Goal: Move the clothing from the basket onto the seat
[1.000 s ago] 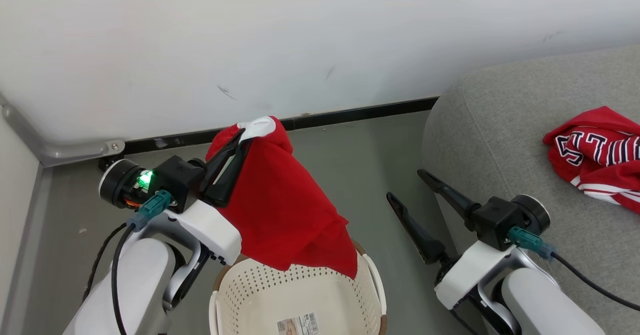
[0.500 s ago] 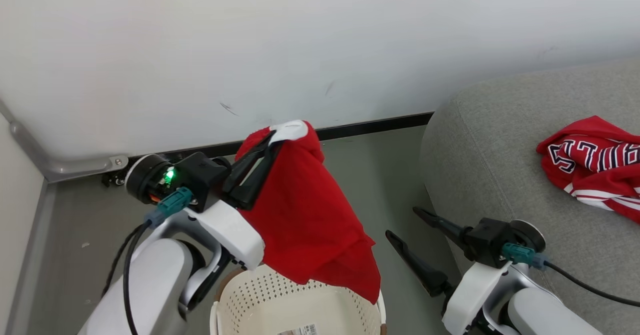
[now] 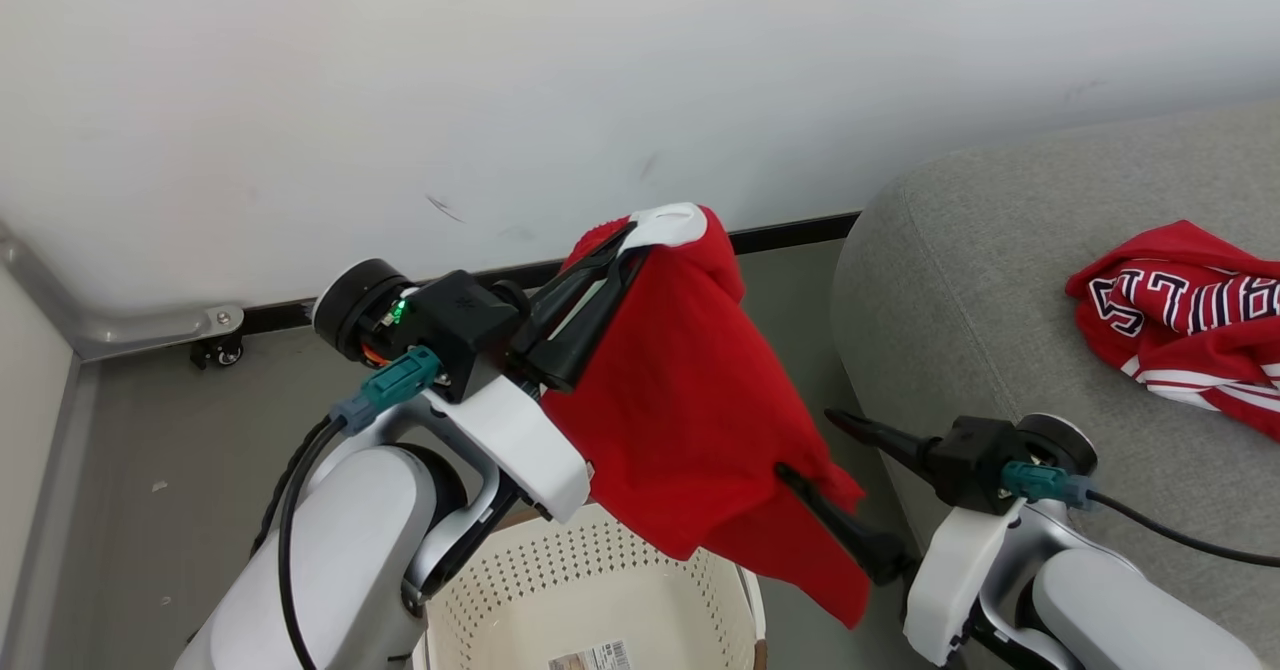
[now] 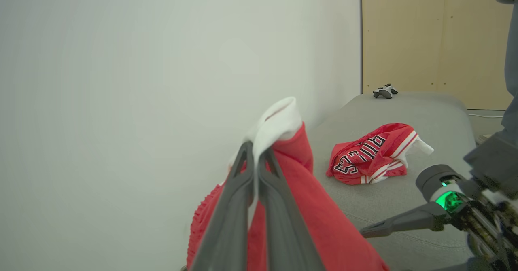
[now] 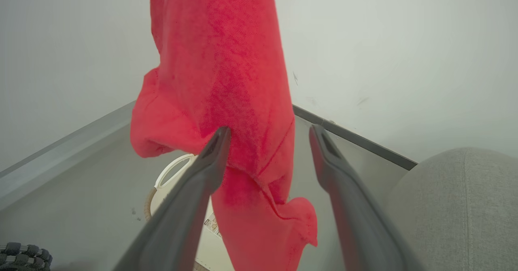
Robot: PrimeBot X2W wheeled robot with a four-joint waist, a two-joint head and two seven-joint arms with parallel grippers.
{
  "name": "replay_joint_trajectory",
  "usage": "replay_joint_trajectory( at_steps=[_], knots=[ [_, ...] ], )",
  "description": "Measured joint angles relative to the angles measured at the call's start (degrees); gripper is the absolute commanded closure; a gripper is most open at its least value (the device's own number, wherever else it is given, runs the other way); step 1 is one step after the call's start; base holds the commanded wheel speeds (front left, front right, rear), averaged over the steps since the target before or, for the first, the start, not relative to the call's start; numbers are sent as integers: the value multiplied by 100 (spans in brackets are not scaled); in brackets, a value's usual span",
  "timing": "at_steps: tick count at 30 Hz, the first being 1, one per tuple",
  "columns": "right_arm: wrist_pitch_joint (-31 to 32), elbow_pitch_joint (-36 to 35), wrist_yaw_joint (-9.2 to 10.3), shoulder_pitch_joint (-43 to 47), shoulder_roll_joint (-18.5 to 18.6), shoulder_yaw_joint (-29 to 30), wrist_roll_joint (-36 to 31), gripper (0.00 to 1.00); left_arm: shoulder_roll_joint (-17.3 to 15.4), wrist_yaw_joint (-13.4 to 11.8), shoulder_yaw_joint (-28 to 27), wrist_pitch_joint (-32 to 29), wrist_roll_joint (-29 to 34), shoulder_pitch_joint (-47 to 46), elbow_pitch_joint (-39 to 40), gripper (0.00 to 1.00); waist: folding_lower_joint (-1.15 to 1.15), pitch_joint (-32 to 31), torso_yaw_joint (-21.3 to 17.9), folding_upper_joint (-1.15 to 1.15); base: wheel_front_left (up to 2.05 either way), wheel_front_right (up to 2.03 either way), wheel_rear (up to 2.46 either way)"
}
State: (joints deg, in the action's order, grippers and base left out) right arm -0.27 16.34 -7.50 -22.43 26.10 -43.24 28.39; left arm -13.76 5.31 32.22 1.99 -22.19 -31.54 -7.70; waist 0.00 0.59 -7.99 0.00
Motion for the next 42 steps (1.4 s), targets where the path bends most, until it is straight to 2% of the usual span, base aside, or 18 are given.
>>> replay_joint_trajectory(
  at_steps=[12, 35, 36, 38, 39, 41, 42],
  knots=[
    [26, -30, 0, -474, 290, -525, 356, 0, 124, 33, 155, -105, -43, -180, 113, 100, 0, -11, -33, 0, 0, 0, 0],
    [-82, 182, 0, -1295, 279, -1948, 896, 0, 274, 81, 426, -207, -101, -276, 165, 100, 0, -95, 205, 0, 0, 0, 0],
    [-100, 216, 0, -1328, 259, -1997, 896, 12, 274, 81, 428, -215, -115, -276, 164, 100, 0, -96, 213, 0, 0, 0, 0],
    [-165, 282, 0, -1385, 209, -2081, 899, 51, 270, 81, 427, -236, -140, -276, 160, 100, 0, -96, 223, 0, 0, 0, 0],
    [-188, 308, 0, -1423, 174, -2114, 900, 57, 270, 81, 427, -249, -140, -276, 159, 100, 0, -94, 226, 0, 0, 0, 0],
    [-291, 399, 0, -1485, 90, -2173, 901, 76, 271, 81, 428, -249, -141, -276, 158, 100, 0, -89, 230, 0, 0, 0, 0],
    [-331, 433, 0, -1517, 62, -2205, 916, 90, 271, 81, 428, -250, -142, -276, 156, 100, 0, -87, 232, 0, 0, 0, 0]
  ],
)
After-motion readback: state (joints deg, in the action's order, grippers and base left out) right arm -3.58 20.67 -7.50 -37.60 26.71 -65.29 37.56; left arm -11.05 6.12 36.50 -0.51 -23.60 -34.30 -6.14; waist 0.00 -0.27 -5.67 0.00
